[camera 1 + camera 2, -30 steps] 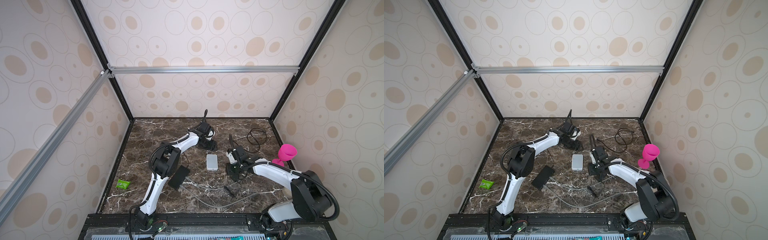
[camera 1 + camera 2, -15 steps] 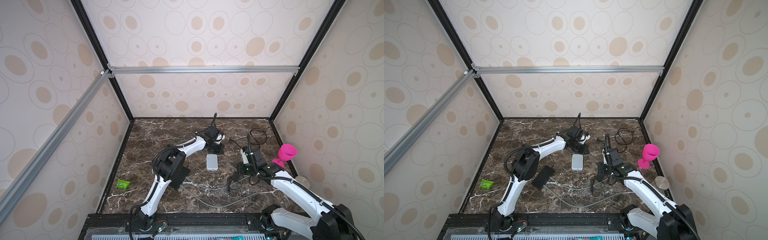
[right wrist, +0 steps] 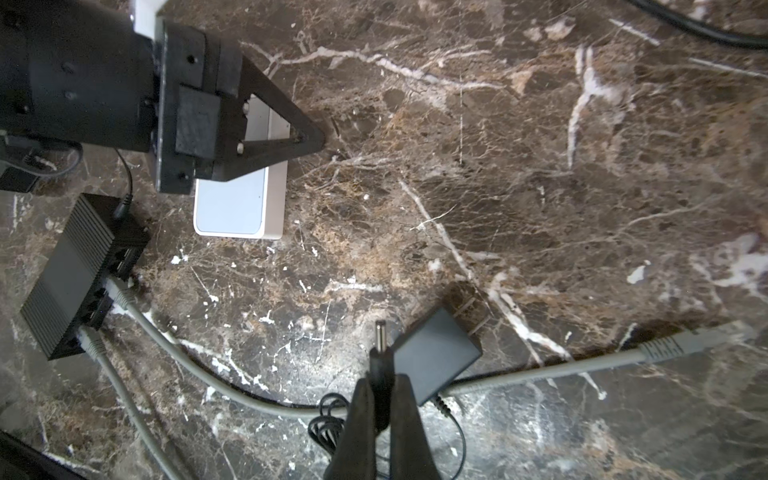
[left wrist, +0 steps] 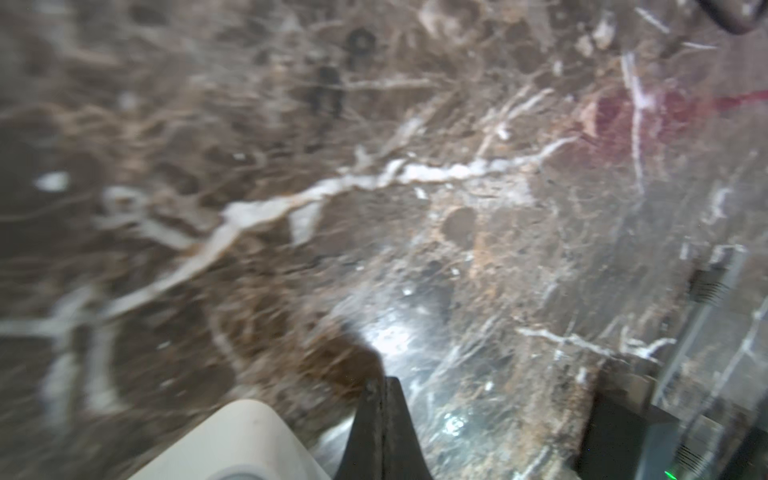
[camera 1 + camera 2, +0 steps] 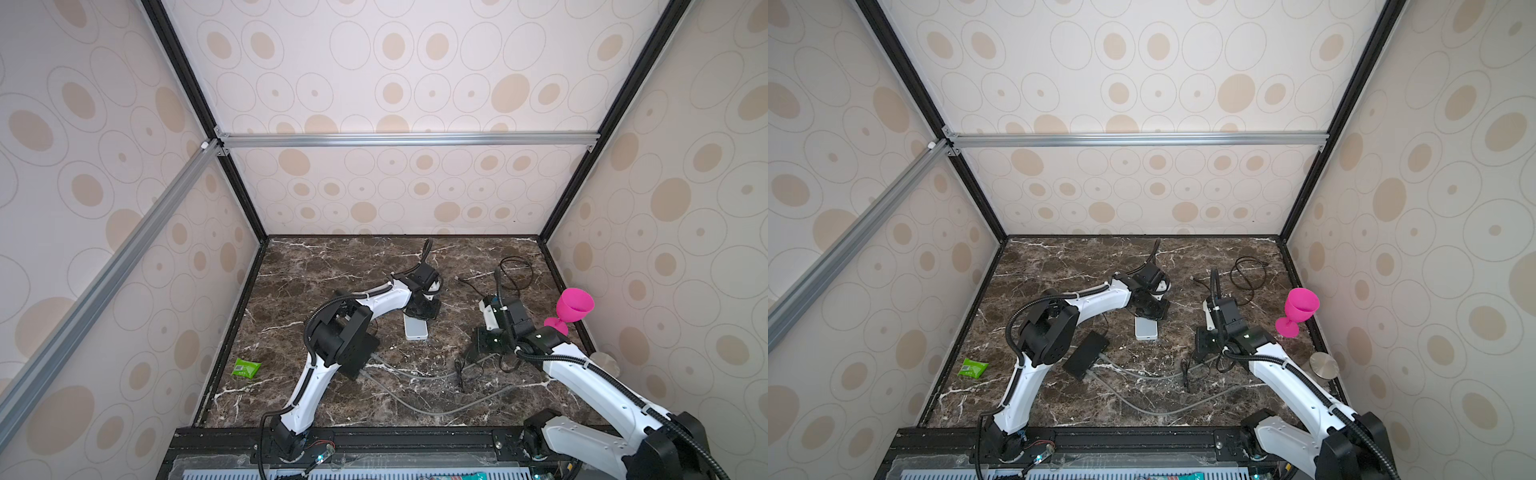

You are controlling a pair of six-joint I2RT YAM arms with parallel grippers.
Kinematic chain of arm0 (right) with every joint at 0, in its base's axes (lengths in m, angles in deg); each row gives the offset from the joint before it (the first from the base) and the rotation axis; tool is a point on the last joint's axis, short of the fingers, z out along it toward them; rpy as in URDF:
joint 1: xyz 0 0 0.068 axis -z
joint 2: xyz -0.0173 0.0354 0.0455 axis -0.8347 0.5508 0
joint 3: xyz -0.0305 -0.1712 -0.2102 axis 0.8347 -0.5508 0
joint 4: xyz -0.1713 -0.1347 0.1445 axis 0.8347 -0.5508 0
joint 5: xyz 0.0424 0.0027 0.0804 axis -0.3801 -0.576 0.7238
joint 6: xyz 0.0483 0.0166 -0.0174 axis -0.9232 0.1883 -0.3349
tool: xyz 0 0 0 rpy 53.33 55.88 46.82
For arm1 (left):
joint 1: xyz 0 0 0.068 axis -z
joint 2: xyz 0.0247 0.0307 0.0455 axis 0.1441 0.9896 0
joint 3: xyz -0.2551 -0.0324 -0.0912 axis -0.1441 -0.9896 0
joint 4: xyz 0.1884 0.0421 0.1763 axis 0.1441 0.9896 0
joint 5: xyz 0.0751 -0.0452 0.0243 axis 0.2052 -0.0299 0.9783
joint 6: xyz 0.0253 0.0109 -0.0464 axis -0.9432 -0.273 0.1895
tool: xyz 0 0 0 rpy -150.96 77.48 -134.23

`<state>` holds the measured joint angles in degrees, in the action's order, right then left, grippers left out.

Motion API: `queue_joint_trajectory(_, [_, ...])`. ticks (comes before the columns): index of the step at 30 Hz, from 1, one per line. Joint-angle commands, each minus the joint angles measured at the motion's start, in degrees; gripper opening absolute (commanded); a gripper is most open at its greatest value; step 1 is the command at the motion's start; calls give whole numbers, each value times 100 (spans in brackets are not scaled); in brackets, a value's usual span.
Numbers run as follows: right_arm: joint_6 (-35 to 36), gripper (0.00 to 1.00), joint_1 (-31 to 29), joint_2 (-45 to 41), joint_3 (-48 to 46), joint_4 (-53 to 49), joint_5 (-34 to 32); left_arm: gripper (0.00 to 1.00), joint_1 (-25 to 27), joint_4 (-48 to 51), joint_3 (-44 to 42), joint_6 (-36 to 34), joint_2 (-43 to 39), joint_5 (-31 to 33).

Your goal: Insert the plug into the switch port

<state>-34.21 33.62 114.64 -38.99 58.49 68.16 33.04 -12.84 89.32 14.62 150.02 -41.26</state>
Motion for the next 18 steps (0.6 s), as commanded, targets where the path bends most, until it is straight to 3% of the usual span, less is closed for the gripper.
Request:
queue_joint_trajectory(1, [42,0,16,206,97,-103,403,0,-42,400,-24,-199,-272,767])
queue_joint_trajectory(7, [0,0,-58,376,32,-4,591,0,-95,927,336,-448,-167,1203])
queue_joint_trajectory(18, [83,0,-989,1439,715,159,800,0,-210,622,-664,-335,-900,1293])
